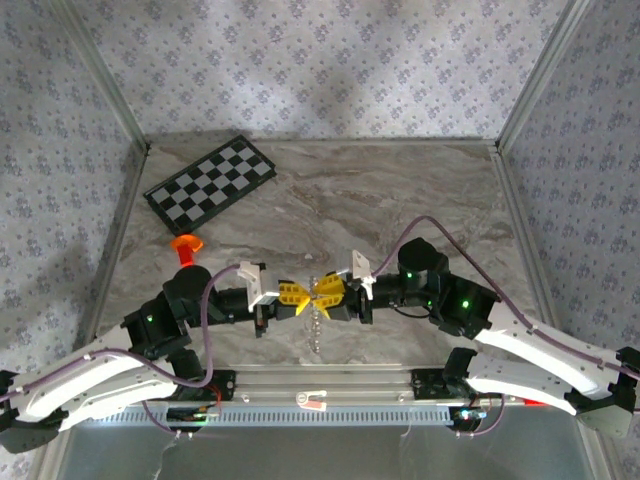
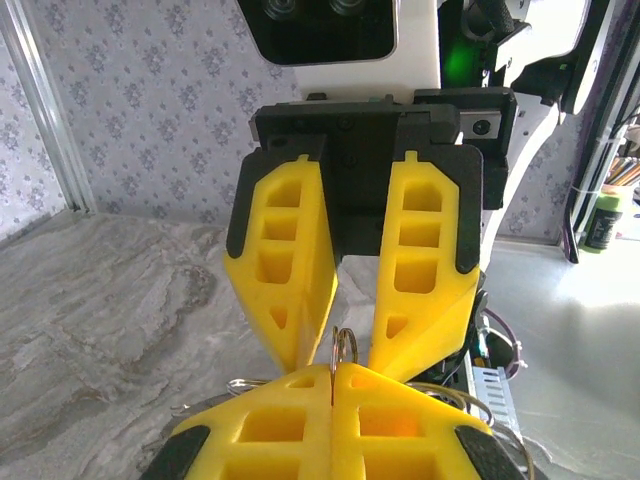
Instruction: Put the keys on the keyring
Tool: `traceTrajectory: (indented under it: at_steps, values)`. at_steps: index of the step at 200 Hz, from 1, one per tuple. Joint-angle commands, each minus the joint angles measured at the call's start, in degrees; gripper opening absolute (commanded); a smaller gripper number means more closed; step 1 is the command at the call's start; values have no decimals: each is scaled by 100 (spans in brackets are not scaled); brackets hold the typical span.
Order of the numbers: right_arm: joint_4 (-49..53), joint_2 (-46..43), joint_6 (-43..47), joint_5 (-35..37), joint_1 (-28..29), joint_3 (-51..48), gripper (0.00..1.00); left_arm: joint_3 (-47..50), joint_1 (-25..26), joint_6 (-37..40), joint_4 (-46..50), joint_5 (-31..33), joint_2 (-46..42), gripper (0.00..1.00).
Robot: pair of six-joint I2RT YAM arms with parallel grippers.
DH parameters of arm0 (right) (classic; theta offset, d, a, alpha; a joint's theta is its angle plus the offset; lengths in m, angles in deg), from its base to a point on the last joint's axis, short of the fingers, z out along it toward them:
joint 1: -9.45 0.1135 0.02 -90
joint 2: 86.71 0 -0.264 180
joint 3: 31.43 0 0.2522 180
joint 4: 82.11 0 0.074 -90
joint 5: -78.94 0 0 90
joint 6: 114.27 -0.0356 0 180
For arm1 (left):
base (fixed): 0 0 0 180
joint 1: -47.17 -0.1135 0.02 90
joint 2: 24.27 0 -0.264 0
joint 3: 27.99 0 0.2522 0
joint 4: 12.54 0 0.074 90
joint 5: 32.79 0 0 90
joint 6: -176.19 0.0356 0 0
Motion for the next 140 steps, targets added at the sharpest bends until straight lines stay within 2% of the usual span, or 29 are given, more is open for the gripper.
traceTrajectory:
  at_steps: [1, 16, 64, 127, 140]
  values:
    - [-71, -139, -14, -52, 3, -50, 22, -24, 23, -61, -399, 48, -99, 0]
    - [-94, -146, -7, -52, 0, -60, 19, -29, 23, -56, -374, 43, -96, 0]
    - [-297, -103, -63, -146, 2, -88, 17, -62, 23, -29, -278, 44, -104, 0]
    - [-245, -99, -64, -121, 6, -106, 0, -81, 23, -1, -206, 53, -114, 0]
    - [-175, -113, -22, -111, 11, -72, 0, -94, 23, 5, -163, 91, -117, 0]
